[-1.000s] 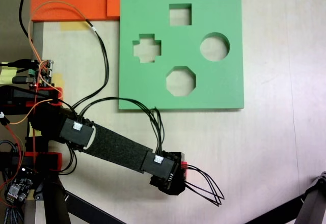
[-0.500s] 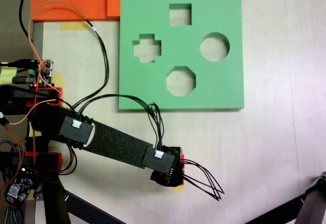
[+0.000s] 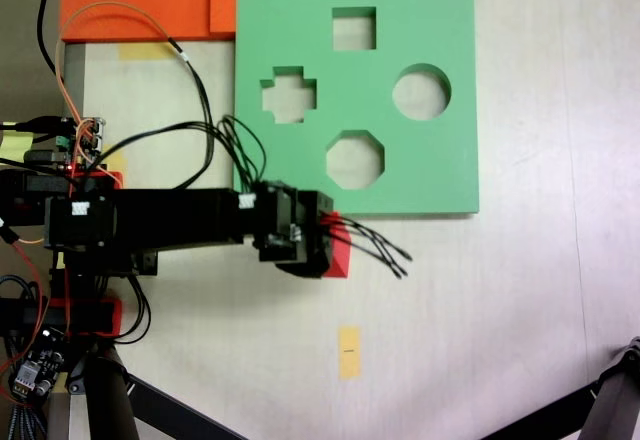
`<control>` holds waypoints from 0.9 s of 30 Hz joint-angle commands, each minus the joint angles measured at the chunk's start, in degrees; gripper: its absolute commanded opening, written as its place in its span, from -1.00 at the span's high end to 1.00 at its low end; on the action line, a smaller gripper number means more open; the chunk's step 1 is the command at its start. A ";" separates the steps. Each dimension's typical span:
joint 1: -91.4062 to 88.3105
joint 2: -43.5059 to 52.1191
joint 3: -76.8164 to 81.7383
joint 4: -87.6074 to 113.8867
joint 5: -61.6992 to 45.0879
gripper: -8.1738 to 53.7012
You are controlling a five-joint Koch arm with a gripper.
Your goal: Put the square block into the corresponding hole
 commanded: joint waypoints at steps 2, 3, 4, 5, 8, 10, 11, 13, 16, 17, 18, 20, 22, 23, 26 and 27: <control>-11.51 1.41 -5.10 -0.62 12.83 0.14; -15.47 0.53 -6.06 -2.55 15.91 0.14; -17.75 -0.18 -6.77 -3.96 17.49 0.14; -20.21 -0.97 -7.56 -5.36 18.98 0.14; -26.54 -4.66 -11.87 -8.70 23.73 0.14; -29.53 -7.12 -14.41 -10.37 26.72 0.14; -30.76 -8.35 -15.56 -11.16 28.04 0.14; -32.87 -10.72 -16.79 -14.68 31.90 0.14; -35.60 -13.27 -17.40 -19.42 36.12 0.14; -36.30 -14.24 -18.63 -19.60 37.62 0.14; -37.00 -16.26 -21.01 -19.60 38.85 0.14; -38.06 -19.42 -24.87 -19.60 40.87 0.14; -38.85 -22.24 -28.12 -19.60 41.75 0.14; -39.37 -23.73 -30.32 -19.60 42.01 0.14; -40.34 -27.07 -34.63 -19.60 42.45 0.14; -40.78 -28.04 -35.42 -19.60 42.63 0.13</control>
